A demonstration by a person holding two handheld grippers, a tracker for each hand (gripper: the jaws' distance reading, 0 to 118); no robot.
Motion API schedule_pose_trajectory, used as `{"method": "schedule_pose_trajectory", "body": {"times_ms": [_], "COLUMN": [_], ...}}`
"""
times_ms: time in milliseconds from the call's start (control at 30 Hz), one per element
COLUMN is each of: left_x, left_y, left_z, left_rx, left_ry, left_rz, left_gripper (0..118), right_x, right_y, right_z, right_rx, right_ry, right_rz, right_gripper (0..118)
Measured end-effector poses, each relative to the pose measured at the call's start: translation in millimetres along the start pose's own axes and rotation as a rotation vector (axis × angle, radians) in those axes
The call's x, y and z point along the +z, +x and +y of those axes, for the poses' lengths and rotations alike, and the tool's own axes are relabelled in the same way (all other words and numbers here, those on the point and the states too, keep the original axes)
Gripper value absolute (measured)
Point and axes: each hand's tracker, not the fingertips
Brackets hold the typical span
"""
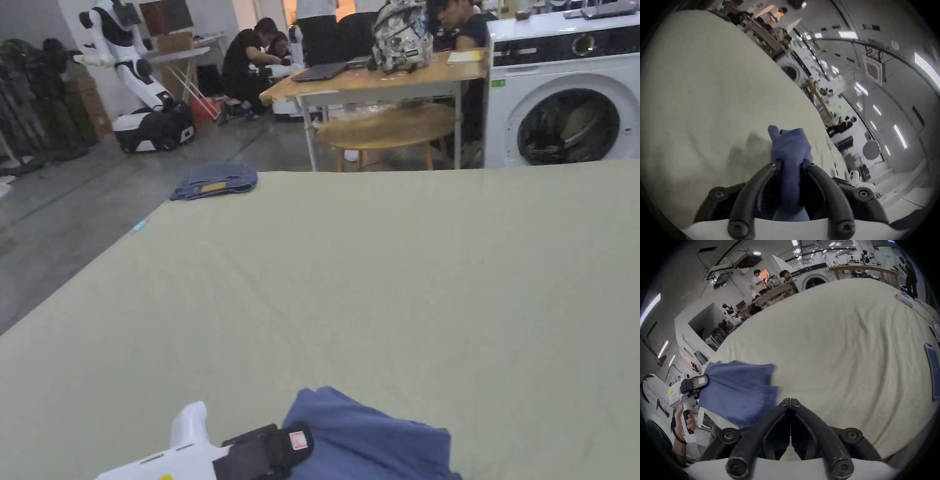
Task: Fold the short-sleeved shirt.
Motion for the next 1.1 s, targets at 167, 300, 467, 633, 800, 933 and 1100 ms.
{"method": "schedule_pose_trajectory", "body": {"times_ms": [167,300,467,633,800,933,1100], "left_x": [91.6,90.5,80.9,100.9,96.3,81.6,47.3], "left_y": [-74.7,-108.9,-97.2,-15.2,91.5,143.8,182.6], "left_z": [78.2,110.8,132.8,132.5,100.9,84.9,73.5], "left_rx": [-0.026,0.015,-0.248,-0.351,-0.660,-0.775,-0.806], "left_ry": [0.092,0.035,0.110,0.182,0.362,0.511,0.580], "left_rz": [0.294,0.390,0.675,0.500,0.376,0.243,0.204], "left_gripper": [17,17,56,54,54,54,53], "right_x": [-10.3,-16.8,-5.4,15.3,44.0,57.4,67.2], "right_y": [0.5,0.6,-5.1,-6.9,-30.4,-56.1,-82.3], "right_z": [2.6,0.4,5.2,22.4,54.6,82.2,104.0], "right_rx": [0.016,-0.017,0.073,0.160,0.267,0.382,0.450], "right_ry": [-0.025,-0.039,-0.028,0.140,0.323,0.412,0.567], "right_rz": [-0.005,0.023,-0.007,-0.003,-0.013,-0.066,-0.171], "right_gripper": [0,0,0,0,0,0,0]}}
